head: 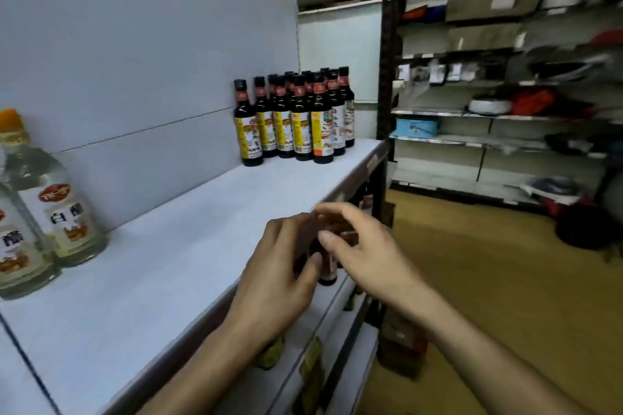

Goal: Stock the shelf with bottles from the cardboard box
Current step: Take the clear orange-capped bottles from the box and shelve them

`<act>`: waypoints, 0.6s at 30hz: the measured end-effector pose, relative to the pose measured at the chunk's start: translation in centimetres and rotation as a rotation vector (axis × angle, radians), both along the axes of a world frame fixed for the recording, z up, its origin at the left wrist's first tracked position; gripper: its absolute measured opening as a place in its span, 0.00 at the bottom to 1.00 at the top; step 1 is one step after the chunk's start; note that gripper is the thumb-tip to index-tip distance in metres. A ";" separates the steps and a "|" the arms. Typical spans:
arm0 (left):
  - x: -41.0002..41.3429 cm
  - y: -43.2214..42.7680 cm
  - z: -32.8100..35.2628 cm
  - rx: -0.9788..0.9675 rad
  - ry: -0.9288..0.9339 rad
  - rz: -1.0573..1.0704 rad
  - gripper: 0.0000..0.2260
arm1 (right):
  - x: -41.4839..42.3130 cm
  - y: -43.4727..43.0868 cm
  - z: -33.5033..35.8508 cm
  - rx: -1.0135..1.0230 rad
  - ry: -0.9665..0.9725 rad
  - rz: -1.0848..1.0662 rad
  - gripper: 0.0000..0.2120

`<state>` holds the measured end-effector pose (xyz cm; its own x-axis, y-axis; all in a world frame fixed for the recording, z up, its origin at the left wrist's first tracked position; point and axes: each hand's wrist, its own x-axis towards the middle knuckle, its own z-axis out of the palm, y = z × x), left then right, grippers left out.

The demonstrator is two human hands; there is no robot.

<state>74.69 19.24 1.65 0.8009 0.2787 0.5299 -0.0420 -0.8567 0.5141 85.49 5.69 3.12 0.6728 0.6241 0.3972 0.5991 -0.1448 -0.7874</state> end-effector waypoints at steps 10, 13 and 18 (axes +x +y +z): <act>10.2 -10.2 -7.6 -0.106 0.240 -0.158 0.21 | 7.2 -12.2 -8.9 -0.198 0.203 -0.168 0.17; 12.1 -13.9 -11.3 -0.173 0.311 -0.189 0.20 | 8.9 -15.6 -11.8 -0.272 0.276 -0.202 0.17; 13.0 -17.6 -17.3 -0.229 0.439 -0.222 0.22 | 10.5 -19.5 -17.2 -0.362 0.349 -0.229 0.17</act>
<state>87.71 1.68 -15.68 0.9861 0.1469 0.0776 0.0519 -0.7157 0.6964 96.00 -13.78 -14.11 0.8607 0.5018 -0.0863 0.2332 -0.5390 -0.8094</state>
